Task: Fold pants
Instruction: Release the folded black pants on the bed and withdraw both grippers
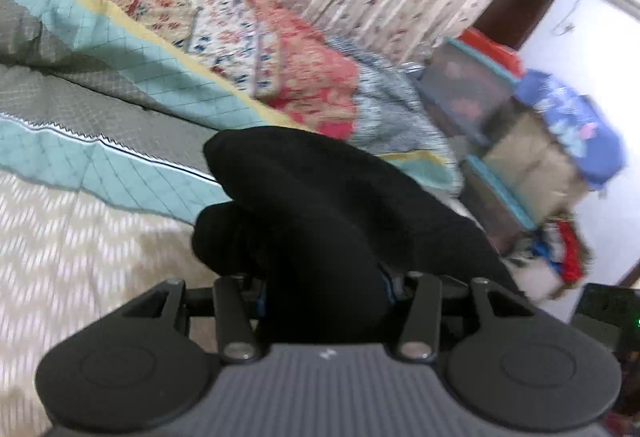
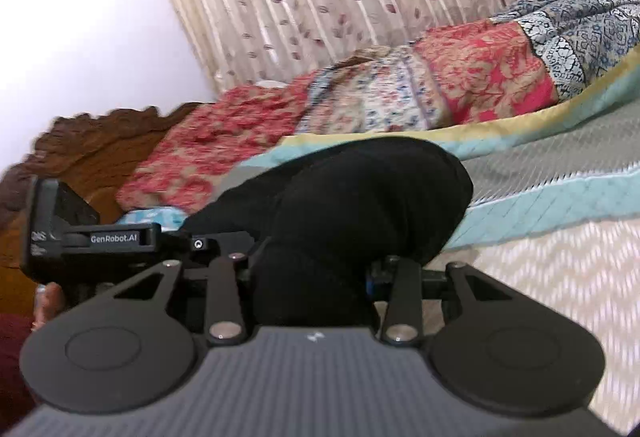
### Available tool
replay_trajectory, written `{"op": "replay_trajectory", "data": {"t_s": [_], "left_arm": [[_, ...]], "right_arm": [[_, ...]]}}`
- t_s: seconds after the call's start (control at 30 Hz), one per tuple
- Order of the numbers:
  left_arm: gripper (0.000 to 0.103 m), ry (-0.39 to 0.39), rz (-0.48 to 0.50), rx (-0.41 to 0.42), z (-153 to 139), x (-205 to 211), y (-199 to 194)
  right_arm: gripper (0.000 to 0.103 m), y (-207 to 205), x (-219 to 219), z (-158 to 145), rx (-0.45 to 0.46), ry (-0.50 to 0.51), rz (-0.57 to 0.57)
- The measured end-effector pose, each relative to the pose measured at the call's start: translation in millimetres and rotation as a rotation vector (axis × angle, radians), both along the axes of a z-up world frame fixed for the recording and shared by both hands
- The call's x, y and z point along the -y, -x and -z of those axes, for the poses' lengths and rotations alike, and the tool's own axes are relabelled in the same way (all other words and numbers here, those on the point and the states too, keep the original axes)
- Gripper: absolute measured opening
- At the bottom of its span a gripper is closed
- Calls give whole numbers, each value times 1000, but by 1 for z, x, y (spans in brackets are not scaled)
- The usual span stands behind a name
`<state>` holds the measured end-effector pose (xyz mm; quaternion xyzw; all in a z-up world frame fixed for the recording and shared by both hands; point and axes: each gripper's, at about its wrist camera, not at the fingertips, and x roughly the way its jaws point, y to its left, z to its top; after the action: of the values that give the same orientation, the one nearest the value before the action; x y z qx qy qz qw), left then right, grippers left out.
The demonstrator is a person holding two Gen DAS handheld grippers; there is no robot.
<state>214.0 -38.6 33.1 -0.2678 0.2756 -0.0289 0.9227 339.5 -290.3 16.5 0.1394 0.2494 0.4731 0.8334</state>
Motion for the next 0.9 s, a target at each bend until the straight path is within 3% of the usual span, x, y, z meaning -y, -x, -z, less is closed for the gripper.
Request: {"op": "replay_trajectory", "data": {"t_s": [0.1, 0.13, 0.17, 0.2, 0.23, 0.3, 0.4, 0.43, 0.6, 0.8, 0.9], "left_arm": [[50, -26, -73, -128, 50, -9, -55], [57, -36, -104, -200, 68, -12, -70], [71, -41, -145, -270, 86, -14, -81], [74, -7, -171, -259, 96, -16, -82], [77, 0, -191, -229, 97, -13, -79], [78, -53, -193, -229, 93, -3, -77], [78, -77, -204, -264, 77, 3, -70], [78, -79, -215, -268, 70, 4, -63], [88, -220, -266, -265, 30, 26, -1], [94, -325, -266, -311, 20, 76, 91], [95, -329, -265, -346, 21, 100, 121]], "right_arm": [[43, -41, -26, 40, -38, 70, 63], [44, -54, -35, 57, -77, 116, 88], [46, -61, -38, 72, -131, 168, 108], [59, -67, -45, 90, -190, 214, 130], [64, -70, -45, 102, -246, 205, 141], [65, -70, -32, 109, -303, 121, 158], [75, -64, -17, 102, -316, 110, 156], [82, -59, -12, 96, -318, 116, 172], [83, -7, 24, 79, -288, 133, 236], [83, 78, 35, 69, -265, 226, 256], [83, 118, 34, 63, -257, 271, 251]]}}
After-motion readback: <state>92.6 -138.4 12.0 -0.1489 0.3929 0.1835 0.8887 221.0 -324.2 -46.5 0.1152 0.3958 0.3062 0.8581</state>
